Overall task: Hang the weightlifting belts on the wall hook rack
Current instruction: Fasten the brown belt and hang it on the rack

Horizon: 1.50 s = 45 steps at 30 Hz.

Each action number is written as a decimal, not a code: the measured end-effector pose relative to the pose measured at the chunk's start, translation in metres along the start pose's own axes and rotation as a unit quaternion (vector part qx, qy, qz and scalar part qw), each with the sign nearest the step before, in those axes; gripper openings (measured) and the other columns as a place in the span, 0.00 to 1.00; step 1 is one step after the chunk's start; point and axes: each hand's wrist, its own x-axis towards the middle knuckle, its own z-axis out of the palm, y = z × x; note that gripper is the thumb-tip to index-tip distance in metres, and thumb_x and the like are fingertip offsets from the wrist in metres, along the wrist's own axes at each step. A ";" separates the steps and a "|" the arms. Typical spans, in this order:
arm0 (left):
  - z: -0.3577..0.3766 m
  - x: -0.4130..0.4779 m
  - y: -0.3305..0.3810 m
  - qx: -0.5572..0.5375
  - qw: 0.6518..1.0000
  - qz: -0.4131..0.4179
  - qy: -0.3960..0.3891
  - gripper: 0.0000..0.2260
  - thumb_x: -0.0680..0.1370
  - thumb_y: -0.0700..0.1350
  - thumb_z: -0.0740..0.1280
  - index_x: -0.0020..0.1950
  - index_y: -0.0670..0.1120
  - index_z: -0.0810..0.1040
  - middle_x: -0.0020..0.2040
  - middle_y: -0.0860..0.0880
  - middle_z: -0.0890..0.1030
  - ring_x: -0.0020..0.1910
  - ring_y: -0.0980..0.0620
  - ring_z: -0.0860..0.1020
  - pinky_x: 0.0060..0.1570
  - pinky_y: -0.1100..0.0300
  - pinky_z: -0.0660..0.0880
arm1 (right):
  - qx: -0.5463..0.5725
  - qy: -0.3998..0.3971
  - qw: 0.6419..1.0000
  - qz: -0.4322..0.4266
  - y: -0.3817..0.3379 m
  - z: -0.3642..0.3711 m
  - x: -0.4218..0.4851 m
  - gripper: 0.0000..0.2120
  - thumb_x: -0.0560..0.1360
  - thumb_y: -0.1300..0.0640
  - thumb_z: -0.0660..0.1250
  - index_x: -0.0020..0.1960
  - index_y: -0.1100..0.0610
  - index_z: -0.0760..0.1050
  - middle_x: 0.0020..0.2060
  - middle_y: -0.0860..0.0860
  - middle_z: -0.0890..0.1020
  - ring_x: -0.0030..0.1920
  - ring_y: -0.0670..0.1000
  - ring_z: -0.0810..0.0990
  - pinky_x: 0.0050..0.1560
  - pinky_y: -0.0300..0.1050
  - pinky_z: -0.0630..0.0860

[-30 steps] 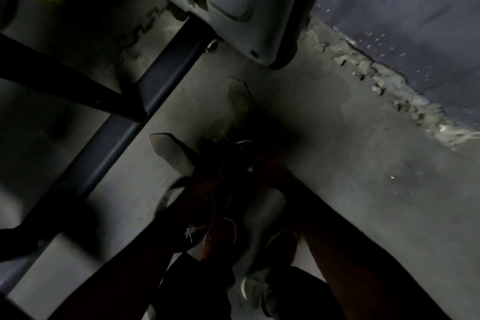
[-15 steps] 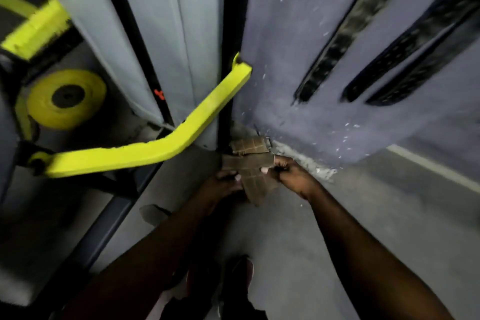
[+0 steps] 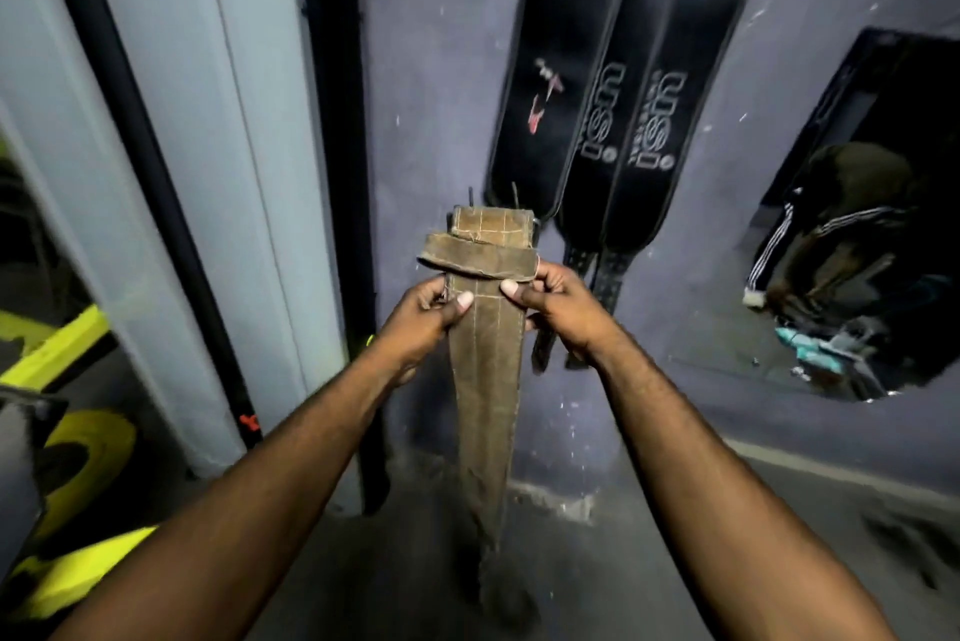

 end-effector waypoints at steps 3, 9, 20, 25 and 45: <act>0.032 0.008 0.047 0.017 0.996 0.090 0.009 0.08 0.81 0.36 0.64 0.57 0.42 0.80 0.49 0.49 0.86 0.48 0.55 0.83 0.49 0.61 0.80 | 0.009 0.064 0.994 -0.084 -0.042 -0.020 -0.001 0.11 0.79 0.64 0.66 0.61 0.63 0.77 0.41 0.49 0.85 0.40 0.45 0.83 0.38 0.39 0.80; 0.088 0.025 0.134 -0.007 0.968 0.244 0.058 0.04 0.80 0.37 0.66 0.53 0.42 0.80 0.46 0.50 0.85 0.45 0.57 0.83 0.46 0.62 0.80 | -0.062 0.156 0.959 -0.230 -0.100 -0.045 -0.005 0.13 0.80 0.59 0.66 0.62 0.63 0.76 0.54 0.50 0.83 0.54 0.42 0.81 0.57 0.36 0.77; 0.112 0.049 0.156 0.036 0.946 0.300 0.113 0.08 0.77 0.36 0.69 0.49 0.49 0.76 0.47 0.47 0.83 0.46 0.51 0.81 0.50 0.53 0.78 | -0.233 0.246 0.920 -0.197 -0.095 -0.053 -0.003 0.16 0.78 0.42 0.65 0.58 0.51 0.72 0.48 0.46 0.84 0.47 0.49 0.85 0.50 0.51 0.82; 0.113 0.064 0.158 0.047 0.941 0.307 0.133 0.07 0.76 0.37 0.70 0.49 0.47 0.77 0.43 0.51 0.82 0.41 0.56 0.79 0.45 0.57 0.77 | -0.199 0.298 0.910 -0.209 -0.092 -0.051 0.004 0.11 0.79 0.47 0.66 0.54 0.54 0.74 0.42 0.48 0.85 0.41 0.49 0.84 0.45 0.49 0.81; 0.094 0.100 0.186 -0.023 0.938 0.294 0.182 0.06 0.72 0.44 0.73 0.45 0.53 0.78 0.48 0.44 0.83 0.47 0.46 0.81 0.56 0.37 0.78 | -0.163 0.223 0.948 -0.156 -0.038 -0.037 0.019 0.11 0.81 0.46 0.62 0.59 0.51 0.72 0.51 0.45 0.84 0.52 0.44 0.83 0.57 0.49 0.79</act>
